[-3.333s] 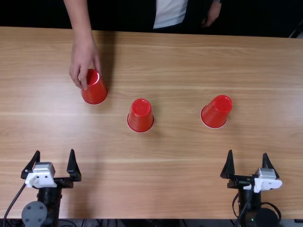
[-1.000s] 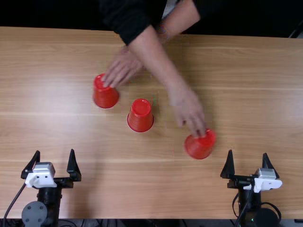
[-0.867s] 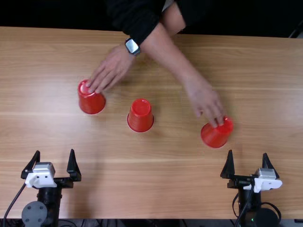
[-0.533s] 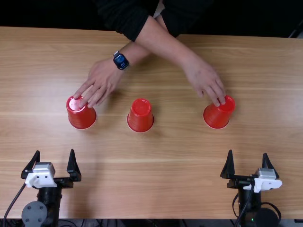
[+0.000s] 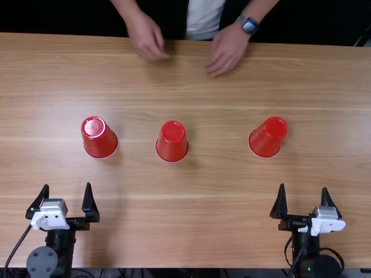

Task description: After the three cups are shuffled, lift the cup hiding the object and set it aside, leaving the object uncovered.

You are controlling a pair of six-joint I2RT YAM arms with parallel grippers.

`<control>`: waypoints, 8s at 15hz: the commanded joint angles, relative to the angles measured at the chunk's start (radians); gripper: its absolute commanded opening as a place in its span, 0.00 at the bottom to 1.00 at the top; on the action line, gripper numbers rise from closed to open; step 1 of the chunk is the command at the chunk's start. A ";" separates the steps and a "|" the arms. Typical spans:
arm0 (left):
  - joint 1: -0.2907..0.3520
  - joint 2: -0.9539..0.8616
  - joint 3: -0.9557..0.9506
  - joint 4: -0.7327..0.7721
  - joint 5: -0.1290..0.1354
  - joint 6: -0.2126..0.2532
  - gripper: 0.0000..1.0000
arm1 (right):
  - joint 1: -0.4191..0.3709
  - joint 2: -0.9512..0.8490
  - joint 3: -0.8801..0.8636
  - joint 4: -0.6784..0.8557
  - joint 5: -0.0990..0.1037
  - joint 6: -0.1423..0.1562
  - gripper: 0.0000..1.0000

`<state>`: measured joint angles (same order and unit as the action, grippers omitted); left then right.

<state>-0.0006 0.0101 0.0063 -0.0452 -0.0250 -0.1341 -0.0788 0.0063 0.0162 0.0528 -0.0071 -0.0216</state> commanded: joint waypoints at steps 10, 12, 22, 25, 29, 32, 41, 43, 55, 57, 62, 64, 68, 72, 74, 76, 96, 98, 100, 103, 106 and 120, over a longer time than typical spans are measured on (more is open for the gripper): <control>-0.009 -0.010 -0.006 -0.017 -0.003 0.003 1.00 | 0.004 -0.006 -0.004 0.005 0.003 0.003 1.00; -0.009 -0.010 -0.006 -0.017 -0.003 0.003 1.00 | 0.004 -0.006 -0.004 0.005 0.003 0.003 1.00; -0.009 -0.010 -0.006 -0.017 -0.003 0.003 1.00 | 0.004 -0.006 -0.004 0.005 0.003 0.003 1.00; -0.009 -0.010 -0.006 -0.017 -0.003 0.003 1.00 | 0.004 -0.006 -0.004 0.005 0.003 0.003 1.00; -0.009 -0.010 -0.006 -0.017 -0.003 0.003 1.00 | 0.004 -0.006 -0.004 0.005 0.003 0.003 1.00; -0.009 -0.010 -0.006 -0.017 -0.003 0.003 1.00 | 0.004 -0.006 -0.004 0.005 0.003 0.003 1.00; -0.009 -0.010 -0.006 -0.017 -0.003 0.003 1.00 | 0.004 -0.006 -0.004 0.005 0.003 0.003 1.00; -0.009 -0.010 -0.006 -0.017 -0.003 0.003 1.00 | 0.004 -0.006 -0.004 0.005 0.003 0.003 1.00; 0.002 0.059 0.250 -0.222 -0.003 0.035 1.00 | -0.007 -0.006 0.151 0.009 0.011 0.003 1.00; 0.002 0.140 0.393 -0.284 -0.017 0.081 1.00 | -0.007 0.080 0.258 0.001 0.005 0.001 1.00; 0.021 0.468 0.873 -0.599 -0.017 0.084 1.00 | -0.007 0.425 0.662 -0.369 0.013 -0.004 1.00; 0.022 0.617 1.083 -0.733 -0.017 0.083 1.00 | -0.004 0.503 0.785 -0.483 0.005 -0.004 1.00; 0.027 0.841 1.391 -1.035 -0.019 0.084 1.00 | 0.005 0.736 1.059 -0.779 0.000 -0.006 1.00; 0.027 1.024 1.592 -1.280 -0.019 0.083 1.00 | 0.065 0.919 1.278 -0.987 -0.008 -0.008 1.00; 0.027 1.085 1.686 -1.374 -0.019 0.084 1.00 | 0.093 0.986 1.347 -1.077 -0.008 -0.008 1.00; 0.027 1.139 1.730 -1.437 -0.019 0.084 1.00 | 0.132 1.043 1.400 -1.142 -0.010 -0.008 1.00; 0.017 1.625 1.739 -1.190 -0.019 0.079 1.00 | 0.139 1.196 1.381 -1.155 -0.015 0.001 1.00; 0.017 1.679 1.739 -1.170 -0.021 0.077 1.00 | 0.139 1.195 1.380 -1.155 -0.017 0.001 1.00; 0.016 1.716 1.738 -1.137 -0.021 0.079 1.00 | 0.139 1.195 1.372 -1.153 -0.015 0.001 1.00; 0.014 1.791 1.736 -1.076 -0.047 0.077 1.00 | 0.137 1.193 1.361 -1.131 -0.015 0.001 1.00; 0.013 1.858 1.736 -1.076 -0.102 0.075 1.00 | 0.139 1.192 1.337 -1.066 -0.015 -0.001 1.00; -0.001 2.027 1.739 -1.078 -0.085 0.005 0.90 | 0.139 1.201 1.300 -1.035 -0.013 -0.002 1.00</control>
<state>0.0116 2.0197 1.7226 -1.1229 -0.1158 -0.1101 0.0521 1.2106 1.3392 -0.9836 -0.0154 -0.0250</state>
